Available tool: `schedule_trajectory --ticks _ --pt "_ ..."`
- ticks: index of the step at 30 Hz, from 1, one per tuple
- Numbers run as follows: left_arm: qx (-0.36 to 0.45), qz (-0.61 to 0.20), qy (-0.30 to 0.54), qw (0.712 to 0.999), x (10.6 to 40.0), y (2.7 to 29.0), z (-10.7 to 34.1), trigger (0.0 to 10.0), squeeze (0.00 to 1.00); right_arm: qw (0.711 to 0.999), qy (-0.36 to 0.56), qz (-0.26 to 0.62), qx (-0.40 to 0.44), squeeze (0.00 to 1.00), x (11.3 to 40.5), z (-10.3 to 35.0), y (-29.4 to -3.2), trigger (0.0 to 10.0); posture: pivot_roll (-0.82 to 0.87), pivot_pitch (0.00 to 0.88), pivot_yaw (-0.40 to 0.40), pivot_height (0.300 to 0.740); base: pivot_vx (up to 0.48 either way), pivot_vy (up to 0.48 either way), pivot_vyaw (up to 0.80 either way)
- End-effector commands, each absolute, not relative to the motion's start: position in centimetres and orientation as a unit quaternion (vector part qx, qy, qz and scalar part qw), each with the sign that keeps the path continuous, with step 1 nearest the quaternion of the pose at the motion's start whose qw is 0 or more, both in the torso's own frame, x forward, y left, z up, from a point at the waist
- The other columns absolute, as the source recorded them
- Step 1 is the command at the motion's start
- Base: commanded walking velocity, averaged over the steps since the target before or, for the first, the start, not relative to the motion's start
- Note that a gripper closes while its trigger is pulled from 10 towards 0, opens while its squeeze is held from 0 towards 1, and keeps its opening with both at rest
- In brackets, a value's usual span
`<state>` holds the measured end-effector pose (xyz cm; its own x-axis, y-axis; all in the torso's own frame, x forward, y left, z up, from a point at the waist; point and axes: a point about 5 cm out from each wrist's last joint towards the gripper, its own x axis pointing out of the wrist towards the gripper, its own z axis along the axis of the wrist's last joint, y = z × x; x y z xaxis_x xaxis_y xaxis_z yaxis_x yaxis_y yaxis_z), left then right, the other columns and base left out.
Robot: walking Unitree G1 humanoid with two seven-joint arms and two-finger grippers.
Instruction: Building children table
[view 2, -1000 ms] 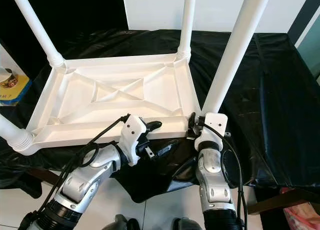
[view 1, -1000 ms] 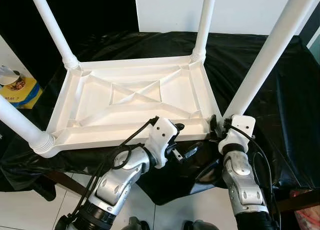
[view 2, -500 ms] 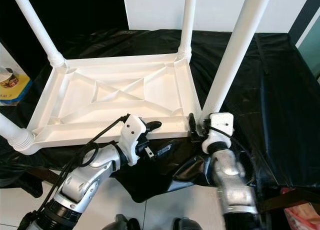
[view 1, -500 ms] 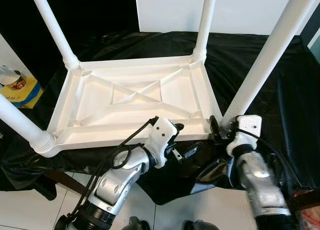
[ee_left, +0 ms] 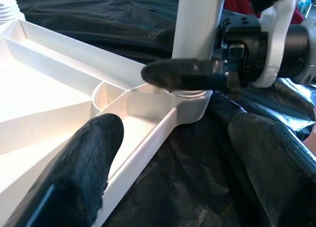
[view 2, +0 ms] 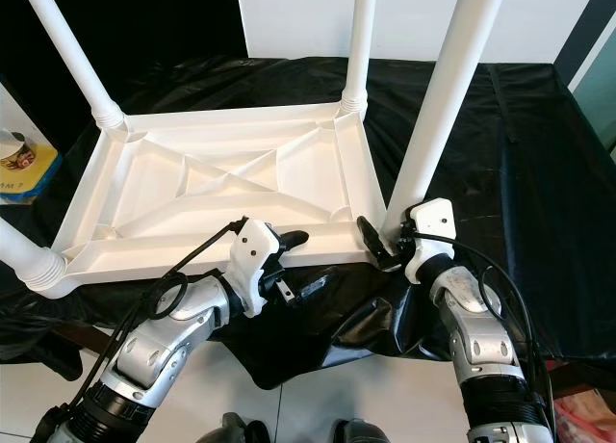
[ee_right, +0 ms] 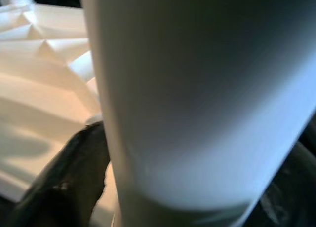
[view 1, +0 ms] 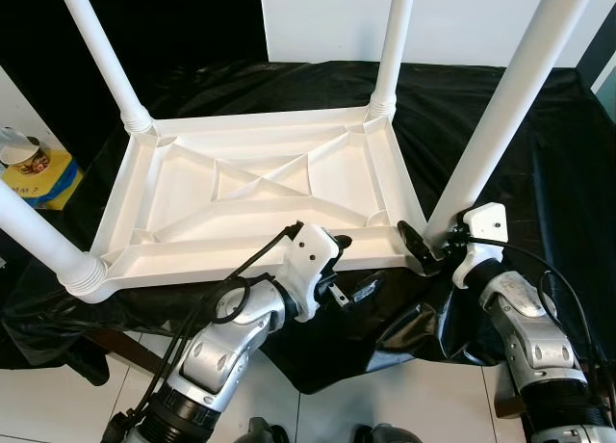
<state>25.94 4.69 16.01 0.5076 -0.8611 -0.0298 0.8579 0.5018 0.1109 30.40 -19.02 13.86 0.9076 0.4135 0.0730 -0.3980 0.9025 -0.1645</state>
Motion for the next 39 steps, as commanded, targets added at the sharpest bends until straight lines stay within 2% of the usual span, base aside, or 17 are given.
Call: schedule_trajectory --ticks 1,2,14,15,27,39 --pt "0.057 -0.511 -0.009 0.858 25.7 4.6 16.0 10.0 0.0 0.97 -0.039 0.225 -0.079 0.0 30.6 13.2 -18.8 2.9 -0.09 0.12 0.02 0.74 0.0 0.0 0.0" --pt "0.056 -0.509 -0.009 0.859 25.6 4.7 16.0 10.0 0.0 0.97 -0.034 0.225 -0.08 0.0 30.7 13.0 -18.9 0.0 -0.09 0.123 0.019 0.74 0.0 0.0 0.0" --pt "0.055 -0.51 -0.005 0.858 25.4 4.7 15.8 10.0 0.0 0.974 -0.017 0.208 -0.083 0.0 30.6 11.9 -19.6 0.0 -0.1 0.126 0.024 0.74 0.0 0.0 0.0" --pt "0.055 -0.512 -0.005 0.857 25.4 4.6 15.8 10.0 0.0 0.976 -0.014 0.2 -0.08 0.0 30.5 11.8 -19.7 10.0 -0.1 0.124 0.027 0.74 0.0 0.0 0.0" --pt "0.056 -0.521 -0.003 0.852 25.4 4.4 15.7 10.0 0.0 0.989 -0.001 0.137 -0.053 0.0 29.8 11.2 -18.7 10.0 -0.12 0.113 0.031 0.74 0.0 0.0 0.0" --pt "0.058 -0.522 -0.003 0.851 25.4 4.3 15.7 10.0 0.0 0.999 0.02 -0.029 -0.011 0.0 28.9 9.9 -17.3 10.0 -0.11 0.101 0.022 0.74 0.0 0.0 0.0"
